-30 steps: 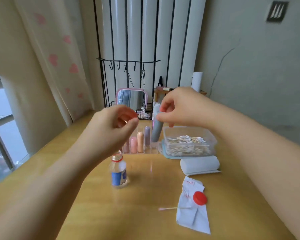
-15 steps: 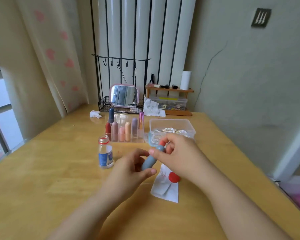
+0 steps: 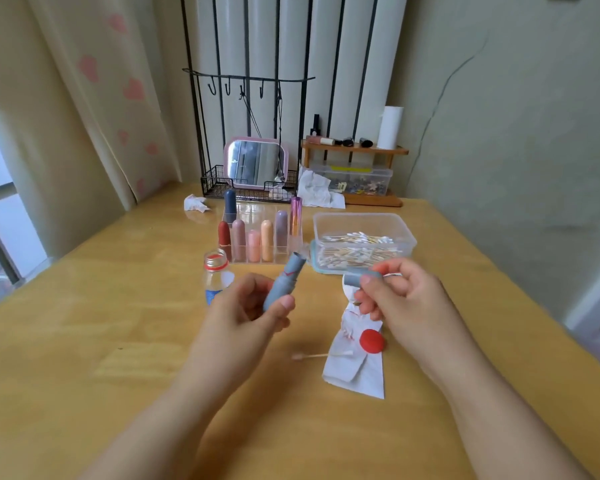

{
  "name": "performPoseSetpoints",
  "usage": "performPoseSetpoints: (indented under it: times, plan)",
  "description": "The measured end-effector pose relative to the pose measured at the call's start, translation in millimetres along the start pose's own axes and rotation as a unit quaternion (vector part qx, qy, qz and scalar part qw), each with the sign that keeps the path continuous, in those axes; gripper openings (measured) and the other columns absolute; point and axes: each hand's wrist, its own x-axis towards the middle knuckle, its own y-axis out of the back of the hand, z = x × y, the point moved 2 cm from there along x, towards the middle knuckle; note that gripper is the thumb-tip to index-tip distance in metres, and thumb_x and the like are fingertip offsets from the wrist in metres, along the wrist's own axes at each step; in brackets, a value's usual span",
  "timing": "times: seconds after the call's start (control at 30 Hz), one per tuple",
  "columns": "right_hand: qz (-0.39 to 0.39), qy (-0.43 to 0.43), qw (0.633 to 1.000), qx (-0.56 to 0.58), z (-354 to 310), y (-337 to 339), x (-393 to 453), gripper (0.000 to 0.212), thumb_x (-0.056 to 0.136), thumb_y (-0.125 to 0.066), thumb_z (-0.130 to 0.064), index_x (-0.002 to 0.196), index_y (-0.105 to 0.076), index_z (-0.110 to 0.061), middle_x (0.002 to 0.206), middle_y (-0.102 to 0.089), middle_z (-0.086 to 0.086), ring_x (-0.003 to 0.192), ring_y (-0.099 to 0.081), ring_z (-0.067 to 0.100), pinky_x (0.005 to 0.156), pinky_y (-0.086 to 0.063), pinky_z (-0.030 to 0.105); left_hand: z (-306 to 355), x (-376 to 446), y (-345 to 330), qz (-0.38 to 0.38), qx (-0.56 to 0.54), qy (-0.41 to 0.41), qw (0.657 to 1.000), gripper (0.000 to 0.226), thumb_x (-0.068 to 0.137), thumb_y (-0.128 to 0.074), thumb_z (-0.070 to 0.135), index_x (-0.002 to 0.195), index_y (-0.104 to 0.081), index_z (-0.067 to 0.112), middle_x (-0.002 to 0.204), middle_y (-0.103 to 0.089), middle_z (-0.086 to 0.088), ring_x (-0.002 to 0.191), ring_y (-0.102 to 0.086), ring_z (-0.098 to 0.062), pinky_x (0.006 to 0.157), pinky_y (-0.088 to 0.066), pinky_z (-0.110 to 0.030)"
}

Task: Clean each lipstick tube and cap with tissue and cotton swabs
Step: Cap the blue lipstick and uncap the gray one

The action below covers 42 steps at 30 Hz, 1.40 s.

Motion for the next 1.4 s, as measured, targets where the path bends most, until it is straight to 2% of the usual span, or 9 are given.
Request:
performPoseSetpoints:
  times: [0.13, 0.23, 0.5, 0.57, 0.67, 0.77, 1.0, 1.23, 1.4]
  plan:
    - [-0.061, 0.014, 0.980, -0.191, 28.1, -18.4, -1.5, 0.006, 0.087, -0.065, -0.023, 0.089, -0.059, -0.025, 0.086, -0.064, -0.007, 0.073, -0.057, 0.004, 0.065, -0.040, 0.013, -4.4, 2.7, 3.8, 0.027, -0.047, 0.029, 0.998, 0.004, 0.085, -0.064, 0.022, 0.085, -0.067, 0.019, 0.068, -0.067, 0.008, 0.067, -0.063, -0.011, 0.074, -0.053, -0.028]
    - [-0.061, 0.077, 0.938, -0.333, 36.4, -33.0, -0.1, 0.012, 0.086, -0.065, -0.034, 0.096, -0.068, -0.028, 0.093, -0.049, -0.011, 0.097, -0.042, 0.007, 0.081, -0.031, 0.014, -1.8, 1.4, 3.3, 0.031, -0.082, 0.042, 0.995, 0.006, 0.086, -0.063, 0.018, 0.084, -0.068, 0.018, 0.062, -0.061, 0.013, 0.064, -0.058, -0.007, 0.066, -0.052, -0.019]
    - [-0.088, 0.070, 0.866, -0.488, 40.8, -40.3, 1.1, 0.031, 0.091, -0.051, -0.051, 0.112, -0.066, -0.035, 0.098, -0.036, -0.012, 0.110, -0.035, 0.011, 0.094, -0.025, 0.023, 5.1, -2.4, -0.2, -0.001, -0.136, 0.057, 0.989, 0.020, 0.081, -0.064, 0.020, 0.095, -0.065, 0.006, 0.070, -0.062, 0.001, 0.064, -0.060, -0.010, 0.073, -0.054, -0.024]
    - [-0.062, 0.103, 0.896, -0.428, 35.1, -38.6, 1.4, 0.036, 0.089, -0.057, -0.048, 0.120, -0.063, -0.031, 0.097, -0.041, -0.011, 0.107, -0.039, 0.008, 0.095, -0.028, 0.020, 6.4, -3.5, -0.9, -0.014, -0.146, 0.056, 0.988, 0.029, 0.074, -0.065, 0.028, 0.094, -0.065, 0.006, 0.071, -0.063, 0.002, 0.065, -0.060, -0.011, 0.074, -0.054, -0.025]
    - [-0.026, 0.115, 0.979, -0.168, 14.3, -30.2, -3.2, 0.044, 0.076, -0.058, -0.054, 0.113, -0.065, -0.032, 0.085, -0.052, -0.014, 0.082, -0.048, 0.001, 0.078, -0.037, 0.011, 6.1, -4.9, -2.1, -0.030, -0.134, 0.050, 0.989, 0.032, 0.071, -0.077, 0.033, 0.092, -0.066, 0.010, 0.074, -0.064, 0.003, 0.069, -0.060, -0.012, 0.077, -0.051, -0.030]
    - [-0.063, 0.098, 0.993, -0.026, 4.1, -21.2, -9.8, 0.043, 0.069, -0.066, -0.063, 0.106, -0.065, -0.039, 0.078, -0.053, -0.019, 0.069, -0.048, 0.003, 0.062, -0.040, 0.019, 6.4, -7.2, -4.8, -0.034, -0.108, 0.035, 0.993, 0.028, 0.069, -0.081, 0.029, 0.088, -0.066, 0.015, 0.076, -0.065, 0.005, 0.072, -0.058, -0.008, 0.070, -0.048, -0.020]
    - [-0.081, 0.121, 0.989, 0.006, -4.8, -17.4, -15.1, 0.042, 0.057, -0.071, -0.057, 0.097, -0.070, -0.044, 0.071, -0.047, -0.019, 0.068, -0.043, 0.004, 0.059, -0.038, 0.019, 13.0, -13.0, -11.8, -0.050, -0.076, 0.001, 0.996, 0.016, 0.073, -0.077, 0.007, 0.082, -0.065, 0.013, 0.080, -0.064, -0.007, 0.068, -0.058, -0.007, 0.055, -0.047, -0.014]
    - [-0.070, 0.142, 0.987, -0.002, -9.7, -16.4, -21.1, 0.022, 0.066, -0.073, -0.042, 0.086, -0.075, -0.034, 0.067, -0.047, -0.015, 0.061, -0.043, 0.004, 0.056, -0.040, 0.017, 11.6, -15.2, -13.2, -0.030, -0.047, -0.017, 0.998, 0.024, 0.069, -0.081, 0.003, 0.083, -0.063, 0.012, 0.082, -0.063, -0.003, 0.076, -0.060, -0.010, 0.057, -0.049, -0.015]
    - [-0.082, 0.187, 0.979, -0.015, -13.3, -14.3, -23.3, 0.025, 0.065, -0.077, -0.038, 0.089, -0.073, -0.042, 0.070, -0.048, -0.015, 0.066, -0.044, 0.005, 0.057, -0.040, 0.013, 8.5, -13.7, -11.9, -0.111, -0.230, 0.084, 0.963, 0.050, 0.070, -0.070, 0.034, 0.113, -0.061, 0.011, 0.098, -0.071, -0.006, 0.089, -0.068, -0.019, 0.076, -0.055, -0.029]
